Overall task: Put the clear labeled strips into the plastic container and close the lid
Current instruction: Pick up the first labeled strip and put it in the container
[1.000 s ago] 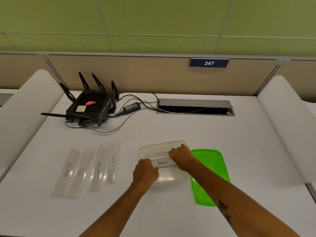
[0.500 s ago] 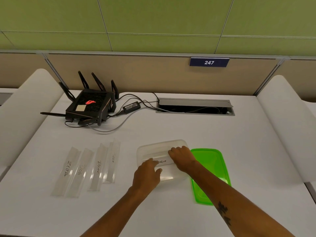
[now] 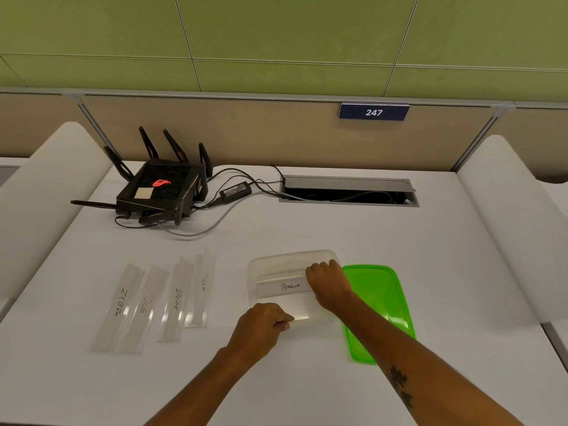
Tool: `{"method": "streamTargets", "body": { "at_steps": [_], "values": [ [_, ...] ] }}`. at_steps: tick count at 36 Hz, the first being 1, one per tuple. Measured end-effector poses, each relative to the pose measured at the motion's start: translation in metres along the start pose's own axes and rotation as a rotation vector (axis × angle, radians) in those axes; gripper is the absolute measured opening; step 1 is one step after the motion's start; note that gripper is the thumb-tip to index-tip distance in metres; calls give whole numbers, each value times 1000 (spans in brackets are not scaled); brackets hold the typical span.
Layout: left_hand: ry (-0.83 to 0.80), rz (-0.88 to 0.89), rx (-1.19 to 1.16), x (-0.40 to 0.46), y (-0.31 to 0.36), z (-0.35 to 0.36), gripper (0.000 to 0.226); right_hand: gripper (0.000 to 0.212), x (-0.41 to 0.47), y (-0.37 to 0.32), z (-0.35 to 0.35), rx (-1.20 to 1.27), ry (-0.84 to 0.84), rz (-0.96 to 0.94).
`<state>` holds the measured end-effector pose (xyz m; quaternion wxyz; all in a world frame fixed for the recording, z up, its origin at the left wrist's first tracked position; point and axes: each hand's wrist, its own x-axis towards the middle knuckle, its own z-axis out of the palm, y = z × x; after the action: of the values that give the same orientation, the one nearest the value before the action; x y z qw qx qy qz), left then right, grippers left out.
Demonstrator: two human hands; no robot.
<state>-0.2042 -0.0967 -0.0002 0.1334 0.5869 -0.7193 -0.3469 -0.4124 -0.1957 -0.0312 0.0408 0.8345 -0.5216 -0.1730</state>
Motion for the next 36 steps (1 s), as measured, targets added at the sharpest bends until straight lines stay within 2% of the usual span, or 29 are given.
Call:
{"method": "streamTargets", "body": {
  "at_steps": [12, 18, 22, 24, 27, 32, 36],
  "values": [
    [32, 50, -33, -6, -11, -4, 23, 31, -14, -14, -20, 2, -50, 73],
    [232, 115, -185, -12, -26, -23, 25, 23, -14, -28, -54, 126, 27, 150],
    [482, 173, -180, -15, -39, -50, 12, 22, -14, -44, -86, 237, 243, 194],
    [561, 122, -152, -15, -57, -63, 11, 18, -13, -55, -100, 298, 340, 203],
    [582, -22, -137, -11, -89, -75, 18, 19, -13, -75, -115, 411, 416, 210],
    [440, -277, -99, -2, -119, -87, 50, 31, -19, -118, -119, 655, 442, 167],
    [374, -377, -159, 5, -133, -88, 59, 39, -27, -152, -115, 736, 405, 127]
  ]
}}
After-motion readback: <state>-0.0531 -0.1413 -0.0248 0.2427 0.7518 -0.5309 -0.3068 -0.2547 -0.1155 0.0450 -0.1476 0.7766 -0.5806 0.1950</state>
